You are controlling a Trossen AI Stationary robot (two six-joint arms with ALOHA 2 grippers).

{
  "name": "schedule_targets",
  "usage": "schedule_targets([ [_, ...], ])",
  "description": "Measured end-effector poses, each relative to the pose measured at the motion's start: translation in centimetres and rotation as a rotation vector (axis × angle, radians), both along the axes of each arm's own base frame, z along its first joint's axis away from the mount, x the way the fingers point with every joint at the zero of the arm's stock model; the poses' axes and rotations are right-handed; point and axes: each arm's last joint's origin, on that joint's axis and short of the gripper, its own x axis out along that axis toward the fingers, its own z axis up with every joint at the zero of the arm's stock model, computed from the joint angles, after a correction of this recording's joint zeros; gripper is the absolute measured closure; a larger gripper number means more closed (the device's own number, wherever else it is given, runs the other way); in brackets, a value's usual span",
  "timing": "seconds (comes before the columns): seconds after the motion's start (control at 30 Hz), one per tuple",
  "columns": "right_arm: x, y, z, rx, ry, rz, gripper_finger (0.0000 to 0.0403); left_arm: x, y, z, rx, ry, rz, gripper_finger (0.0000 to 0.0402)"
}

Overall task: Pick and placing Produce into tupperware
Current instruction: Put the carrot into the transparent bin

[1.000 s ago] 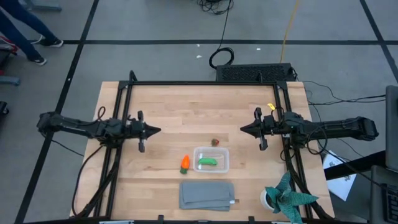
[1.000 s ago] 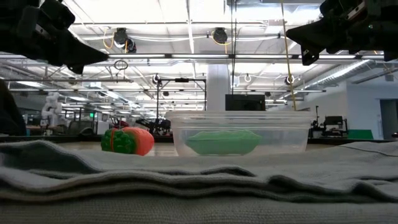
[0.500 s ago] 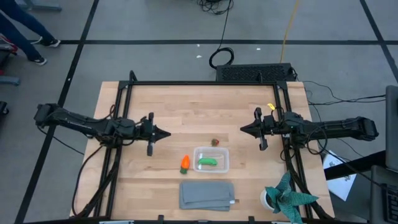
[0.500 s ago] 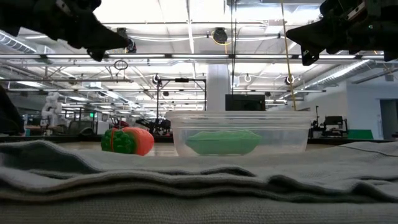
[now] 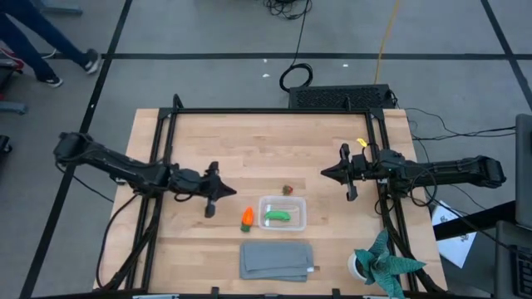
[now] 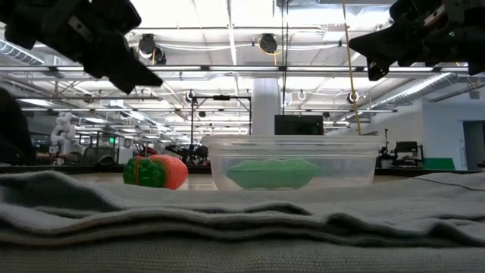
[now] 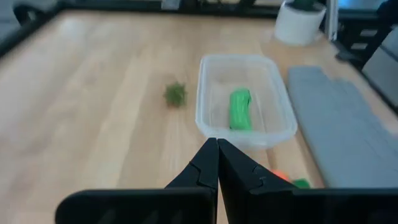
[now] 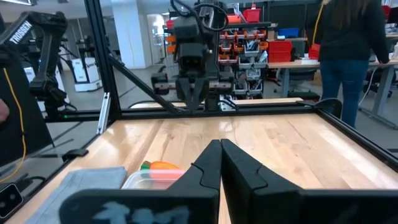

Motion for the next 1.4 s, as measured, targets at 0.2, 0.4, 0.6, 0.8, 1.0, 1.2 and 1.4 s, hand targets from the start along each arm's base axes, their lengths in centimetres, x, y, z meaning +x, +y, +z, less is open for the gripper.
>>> schedule_targets([
  [0.2,0.0,0.0,0.0,0.001,0.002,0.000,0.0403,0.5,-0.7,-1.5,0.107,0.072,-0.076,0.0396],
  [0.4,0.0,0.0,0.0,0.003,0.001,0.000,0.0403,0.9,-1.1,-1.3,0.148,0.015,-0.183,0.0396],
  [0.6,0.0,0.0,0.0,0.003,0.001,0.000,0.0403,2.1,-1.5,0.9,0.081,-0.043,-0.186,0.0396],
  [0.8,0.0,0.0,0.0,0.004,0.001,0.000,0.0403,4.1,-2.1,1.8,0.099,0.041,-0.197,0.0396],
  [1.0,0.0,0.0,-0.2,0.005,0.020,0.000,0.0403,5.6,-3.0,0.8,0.237,0.163,-0.289,0.0396],
  [1.2,0.0,0.0,-0.2,0.005,0.022,0.000,0.0403,7.2,-3.4,0.6,0.415,0.154,-0.396,0.0396],
  [1.4,0.0,0.0,-0.2,0.006,0.025,0.000,0.0403,6.7,-4.1,0.1,0.733,0.171,-0.641,0.0395],
])
